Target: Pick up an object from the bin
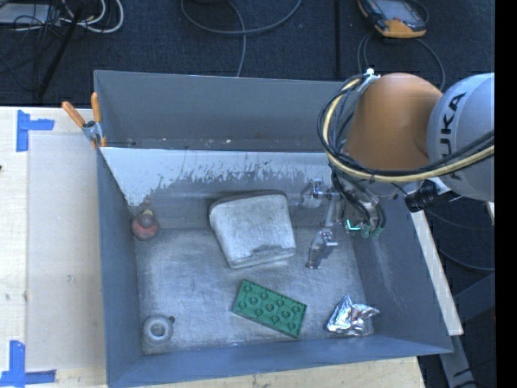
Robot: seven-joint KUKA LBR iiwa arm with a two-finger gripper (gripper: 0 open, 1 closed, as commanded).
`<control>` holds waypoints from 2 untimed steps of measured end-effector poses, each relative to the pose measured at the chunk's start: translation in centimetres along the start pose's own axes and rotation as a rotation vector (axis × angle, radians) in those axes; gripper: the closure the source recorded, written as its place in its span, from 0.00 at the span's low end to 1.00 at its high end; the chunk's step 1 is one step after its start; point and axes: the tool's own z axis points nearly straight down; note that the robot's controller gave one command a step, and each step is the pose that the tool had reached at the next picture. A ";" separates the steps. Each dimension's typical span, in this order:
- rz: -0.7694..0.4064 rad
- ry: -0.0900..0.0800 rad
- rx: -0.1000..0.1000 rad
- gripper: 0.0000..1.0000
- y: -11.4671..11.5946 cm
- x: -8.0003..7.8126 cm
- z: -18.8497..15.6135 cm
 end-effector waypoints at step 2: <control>0.237 -0.004 -0.001 0.00 4.6 6.3 9.3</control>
Offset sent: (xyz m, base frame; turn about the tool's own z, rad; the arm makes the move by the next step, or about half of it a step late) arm -0.0005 0.0197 -0.1236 -0.0015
